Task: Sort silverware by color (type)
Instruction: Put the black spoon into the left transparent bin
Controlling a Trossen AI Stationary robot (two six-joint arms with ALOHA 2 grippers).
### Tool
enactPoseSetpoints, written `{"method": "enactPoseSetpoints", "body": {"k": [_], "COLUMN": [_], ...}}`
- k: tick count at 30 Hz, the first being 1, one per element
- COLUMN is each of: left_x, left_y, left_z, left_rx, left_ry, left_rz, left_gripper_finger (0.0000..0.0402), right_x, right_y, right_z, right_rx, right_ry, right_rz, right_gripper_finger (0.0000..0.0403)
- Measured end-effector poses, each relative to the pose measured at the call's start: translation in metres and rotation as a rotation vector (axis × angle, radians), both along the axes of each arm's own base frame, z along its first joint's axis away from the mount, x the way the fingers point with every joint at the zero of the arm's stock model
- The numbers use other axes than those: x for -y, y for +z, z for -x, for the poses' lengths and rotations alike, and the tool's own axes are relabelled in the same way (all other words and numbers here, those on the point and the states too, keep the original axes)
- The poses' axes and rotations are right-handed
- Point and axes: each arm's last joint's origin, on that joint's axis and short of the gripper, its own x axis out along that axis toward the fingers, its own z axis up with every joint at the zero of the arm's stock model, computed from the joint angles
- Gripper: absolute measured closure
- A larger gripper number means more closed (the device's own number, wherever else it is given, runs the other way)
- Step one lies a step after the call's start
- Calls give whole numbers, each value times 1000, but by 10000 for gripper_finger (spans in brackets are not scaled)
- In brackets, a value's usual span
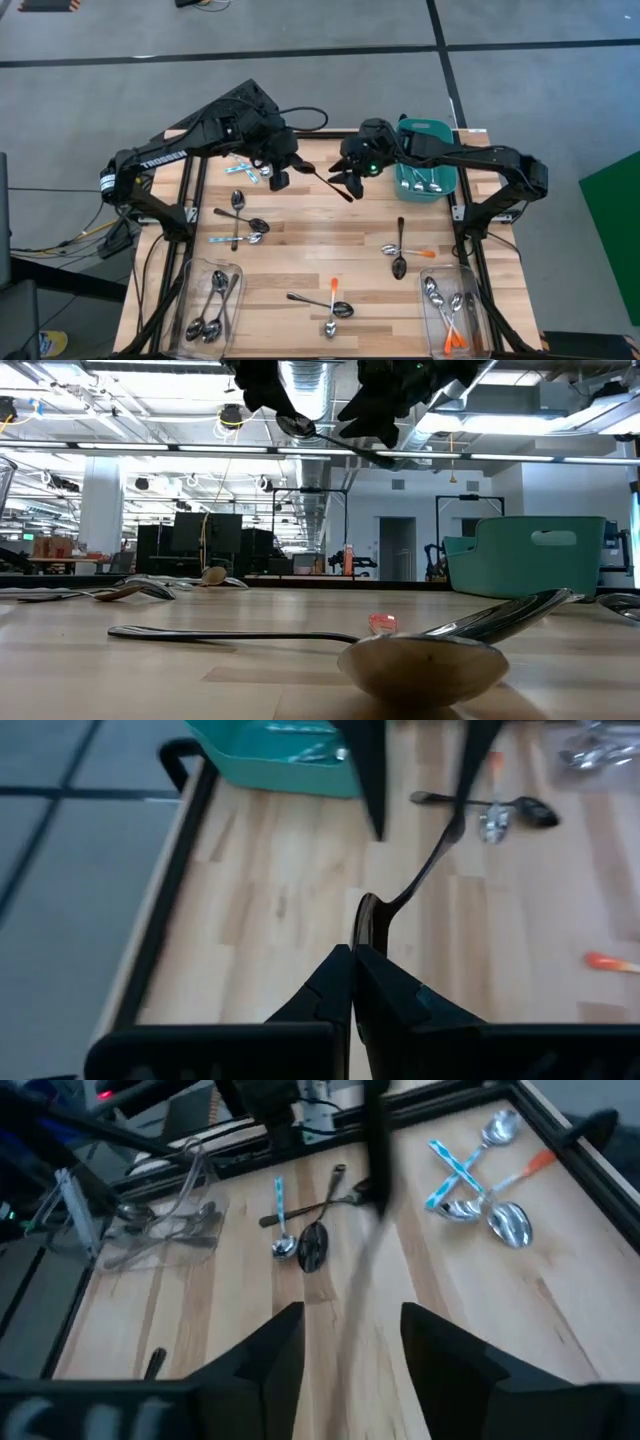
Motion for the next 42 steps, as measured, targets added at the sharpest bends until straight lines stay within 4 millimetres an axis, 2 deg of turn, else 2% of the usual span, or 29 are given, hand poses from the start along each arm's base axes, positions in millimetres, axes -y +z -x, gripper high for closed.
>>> {"method": "enactPoseSetpoints", "body": {"k": [7, 13, 24, 30, 42], "left_x": [-2, 0, -1, -1, -3], "left_y": [8, 17, 21, 24, 29], "left_z": [-2, 1, 6, 6, 4], "left_rx": [57, 122, 129, 146, 194], "left_ry": [-37, -100, -115, -94, -65], "left_rz": [-108, -148, -171, -196, -213], "left_gripper_finger": [401, 401, 402, 401, 401], "right_x": [-11, -10, -8, -2, -3], "right_y": [0, 0, 9, 8, 6], "right_z": [-3, -4, -6, -5, -3], "right_rx": [12, -26, 20, 32, 3], "right_ry": [99, -32, -83, -86, -98], "right_rz": [158, 265, 281, 170, 107], "right_gripper_finger": [208, 230, 262, 260, 274]}}
